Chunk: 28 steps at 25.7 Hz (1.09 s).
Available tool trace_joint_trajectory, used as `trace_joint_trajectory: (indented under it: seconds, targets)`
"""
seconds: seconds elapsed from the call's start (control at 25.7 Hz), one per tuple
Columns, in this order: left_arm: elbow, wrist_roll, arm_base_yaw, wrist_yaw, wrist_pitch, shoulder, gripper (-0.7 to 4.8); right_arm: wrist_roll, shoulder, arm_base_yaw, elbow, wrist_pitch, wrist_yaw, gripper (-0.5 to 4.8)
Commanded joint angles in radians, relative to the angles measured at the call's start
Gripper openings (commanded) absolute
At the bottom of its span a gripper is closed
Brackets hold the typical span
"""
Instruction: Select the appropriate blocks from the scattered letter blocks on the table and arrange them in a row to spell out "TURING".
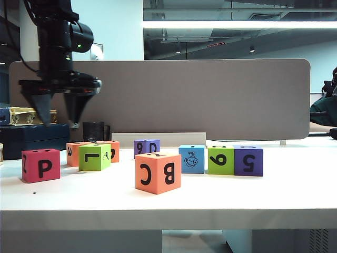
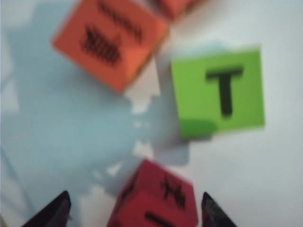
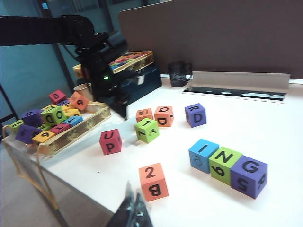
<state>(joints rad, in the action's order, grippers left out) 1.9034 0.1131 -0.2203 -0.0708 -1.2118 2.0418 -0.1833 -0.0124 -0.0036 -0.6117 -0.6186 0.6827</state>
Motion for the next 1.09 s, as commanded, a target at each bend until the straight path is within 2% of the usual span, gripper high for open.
trace_joint_trajectory:
  seconds: [0.04,0.19,0.27,0.51,0.66,1.09]
  targets:
    - [0.004,0.068,0.002,-0.016,-0.038,-0.006,3.50,0.000,0.010,-0.001,-0.003,0.010,-0.011,-0.01]
    - [0.002,0.169,0.002,-0.018,-0.061,-0.005,3.50,0.000,0.010,-0.001,-0.003,0.010,-0.011,-0.01]
    - [-0.013,0.183,0.002,-0.013,-0.073,-0.005,3.50,0.000,0.010,-0.001,-0.003,0.010,-0.011,-0.01]
    - [-0.113,0.195,0.002,0.004,-0.146,-0.005,3.49,0.000,0.010,-0.001,-0.003,0.010,-0.011,-0.01]
    - [-0.216,0.213,0.002,0.003,-0.058,-0.005,3.49,0.000,0.010,-0.001,-0.003,0.010,-0.011,-0.01]
    - [-0.214,0.213,0.002,-0.004,-0.062,-0.024,3.41,0.000,0.010,-0.001,-0.003,0.010,-0.011,-0.01]
